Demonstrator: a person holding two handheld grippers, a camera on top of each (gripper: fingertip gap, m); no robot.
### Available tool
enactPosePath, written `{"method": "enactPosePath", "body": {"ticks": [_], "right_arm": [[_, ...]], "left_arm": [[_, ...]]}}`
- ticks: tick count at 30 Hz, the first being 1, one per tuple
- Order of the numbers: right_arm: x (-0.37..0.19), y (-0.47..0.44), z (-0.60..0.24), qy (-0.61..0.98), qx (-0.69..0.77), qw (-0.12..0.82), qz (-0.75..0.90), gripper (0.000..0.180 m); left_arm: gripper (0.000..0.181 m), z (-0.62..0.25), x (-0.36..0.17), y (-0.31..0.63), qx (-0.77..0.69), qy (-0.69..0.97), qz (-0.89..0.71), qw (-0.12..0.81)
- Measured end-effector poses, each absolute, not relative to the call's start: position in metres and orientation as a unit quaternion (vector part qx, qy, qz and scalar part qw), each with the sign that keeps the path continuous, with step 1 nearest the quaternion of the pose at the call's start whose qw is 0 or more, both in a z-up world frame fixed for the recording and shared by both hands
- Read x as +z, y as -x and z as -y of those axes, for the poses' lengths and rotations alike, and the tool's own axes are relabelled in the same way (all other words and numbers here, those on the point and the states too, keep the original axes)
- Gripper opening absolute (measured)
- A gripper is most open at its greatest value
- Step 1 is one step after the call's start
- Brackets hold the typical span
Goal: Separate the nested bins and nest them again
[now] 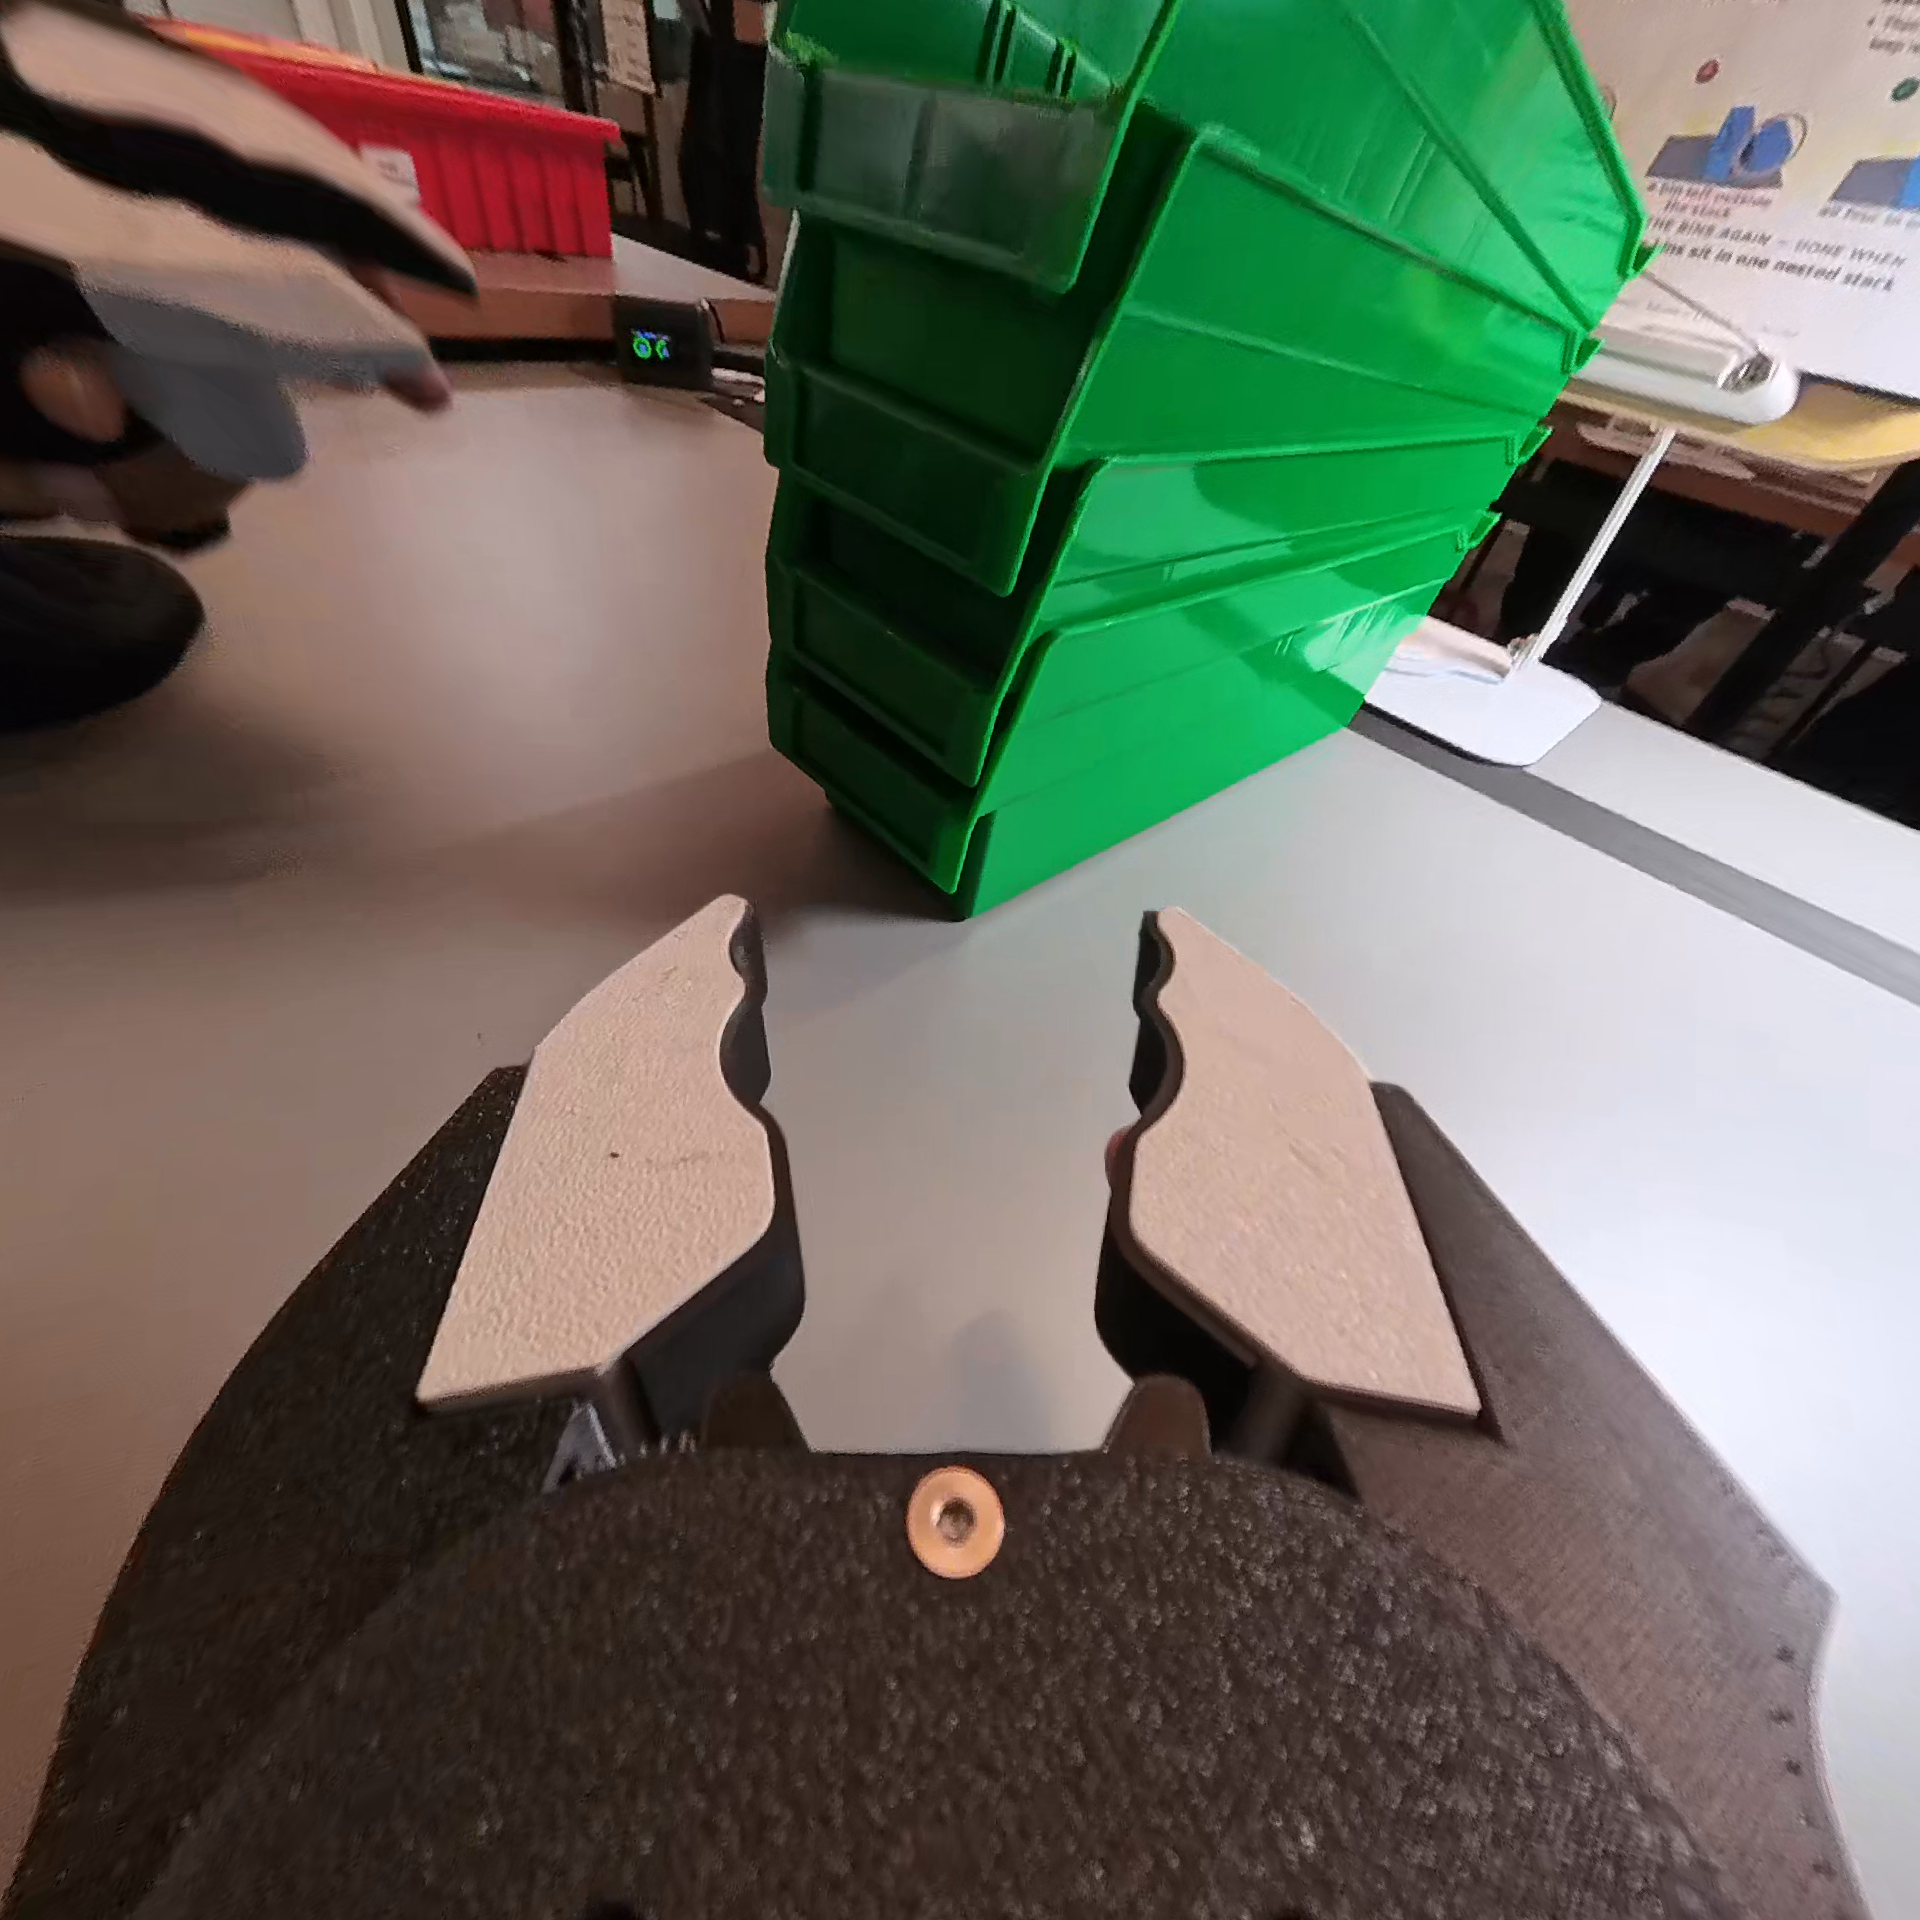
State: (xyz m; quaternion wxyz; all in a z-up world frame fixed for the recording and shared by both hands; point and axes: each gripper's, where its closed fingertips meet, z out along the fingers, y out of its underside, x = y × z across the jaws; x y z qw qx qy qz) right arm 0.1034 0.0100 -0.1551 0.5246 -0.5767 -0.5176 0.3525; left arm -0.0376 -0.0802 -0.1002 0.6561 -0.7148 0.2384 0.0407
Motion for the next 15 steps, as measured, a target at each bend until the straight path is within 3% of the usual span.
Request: {"method": "enactPosePath", "body": {"ticks": [8,15], "right_arm": [[-0.153,-0.107,-0.005,0.584,0.350,0.518,0.518,0.072],[-0.151,-0.108,0.000,0.577,0.355,0.516,0.524,0.071]], "left_arm": [[0.031,0.059,-0.037,0.006,0.168,0.716,-0.407,0.541],[0.052,-0.001,-0.039,-0.008,0.219,0.765,-0.482,0.367]]}}
